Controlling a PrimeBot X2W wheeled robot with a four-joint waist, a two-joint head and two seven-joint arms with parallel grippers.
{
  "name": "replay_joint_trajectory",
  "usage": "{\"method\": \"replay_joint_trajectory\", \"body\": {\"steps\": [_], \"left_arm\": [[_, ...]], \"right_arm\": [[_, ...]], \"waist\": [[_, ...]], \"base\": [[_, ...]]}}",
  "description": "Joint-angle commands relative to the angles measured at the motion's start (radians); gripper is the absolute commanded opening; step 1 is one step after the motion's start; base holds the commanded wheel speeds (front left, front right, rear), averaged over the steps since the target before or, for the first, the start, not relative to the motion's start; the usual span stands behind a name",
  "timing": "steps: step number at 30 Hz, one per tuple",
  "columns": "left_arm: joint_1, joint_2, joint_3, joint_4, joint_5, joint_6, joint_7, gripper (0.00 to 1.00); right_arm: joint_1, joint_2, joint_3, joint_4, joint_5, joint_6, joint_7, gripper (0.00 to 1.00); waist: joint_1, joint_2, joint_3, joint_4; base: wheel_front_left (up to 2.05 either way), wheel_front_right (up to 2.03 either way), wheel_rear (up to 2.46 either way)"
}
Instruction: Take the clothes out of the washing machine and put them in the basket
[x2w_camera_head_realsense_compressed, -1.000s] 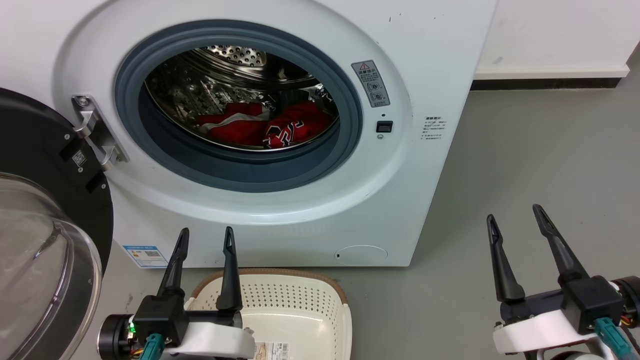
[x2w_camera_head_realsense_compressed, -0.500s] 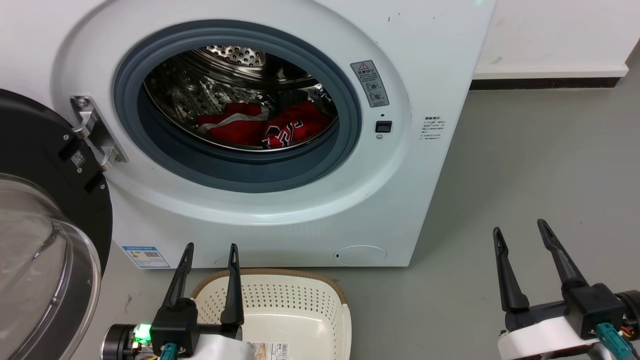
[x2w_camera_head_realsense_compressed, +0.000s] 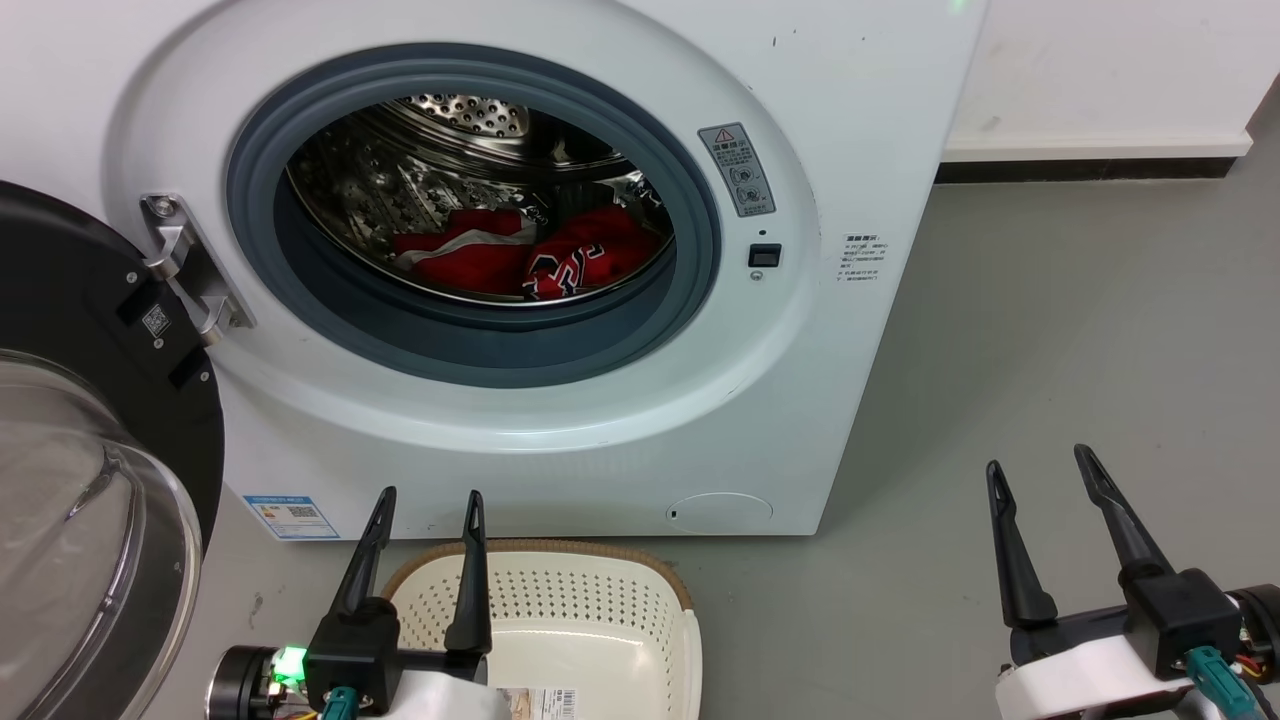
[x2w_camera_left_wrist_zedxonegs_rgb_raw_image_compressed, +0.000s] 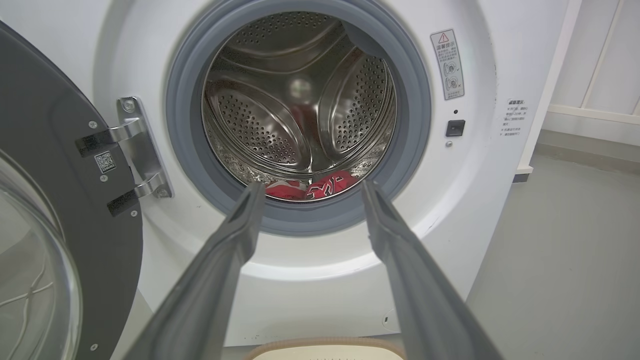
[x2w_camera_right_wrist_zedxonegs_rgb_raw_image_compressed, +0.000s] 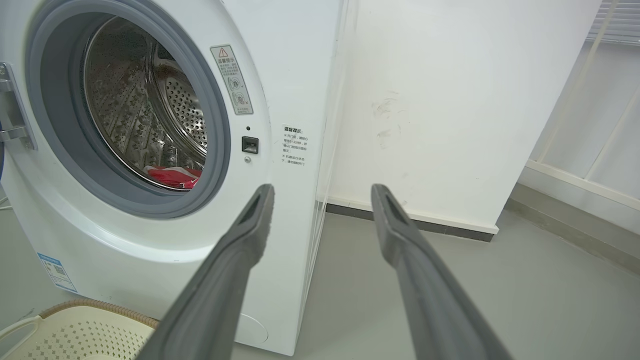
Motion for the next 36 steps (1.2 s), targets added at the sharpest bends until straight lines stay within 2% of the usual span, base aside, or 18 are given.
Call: {"method": "replay_joint_trajectory", "body": {"steps": [1, 10, 15, 19, 22, 28, 31, 36], "left_arm": [[0.002, -0.001, 0.002, 0.003, 0.004, -0.002, -0.003, 1.00], [0.001, -0.004, 0.024, 0.014, -0.006, -0.033, -0.003, 1.00], [-0.038, 0.013, 0.048, 0.025, 0.002, -0.062, -0.003, 1.00], [-0.101, 0.057, 0.076, 0.065, 0.006, -0.100, -0.003, 1.00], [-0.189, 0.117, 0.089, 0.129, 0.018, -0.130, -0.003, 1.00], [-0.452, 0.286, 0.102, 0.294, 0.034, -0.174, 0.018, 1.00], [-0.626, 0.372, 0.090, 0.360, 0.029, -0.187, 0.093, 1.00], [-0.925, 0.498, 0.007, 0.455, 0.006, -0.194, 0.316, 1.00]], "right_arm": [[-0.002, 0.000, 0.002, 0.000, 0.003, -0.001, -0.002, 1.00], [-0.019, 0.000, 0.005, 0.007, 0.014, -0.001, -0.002, 1.00], [-0.044, 0.000, 0.006, 0.002, 0.023, -0.001, -0.002, 1.00], [-0.076, 0.000, 0.009, -0.012, 0.048, -0.001, -0.002, 1.00], [-0.111, 0.001, 0.008, -0.023, 0.076, -0.001, -0.002, 1.00], [-0.160, 0.001, 0.022, -0.035, 0.138, -0.001, -0.002, 1.00], [-0.182, 0.001, 0.027, -0.040, 0.161, -0.001, -0.002, 1.00], [-0.209, 0.002, 0.030, -0.043, 0.208, -0.001, -0.002, 1.00]], "waist": [[0.0000, 0.0000, 0.000, 0.000], [0.0000, 0.0000, 0.017, -0.031], [0.0000, 0.0000, 0.069, -0.087], [0.0000, 0.0000, 0.151, -0.150], [0.0000, 0.0000, 0.234, -0.199], [0.0000, 0.0000, 0.409, -0.289], [0.0000, 0.0000, 0.486, -0.316], [0.0000, 0.0000, 0.602, -0.344]], "base": [[0.00, 0.00, 0.00], [0.00, 0.00, 0.00], [0.00, 0.00, 0.00], [0.00, 0.00, 0.00], [0.00, 0.00, 0.00], [0.00, 0.00, 0.00], [0.00, 0.00, 0.00], [0.00, 0.00, 0.00]]}}
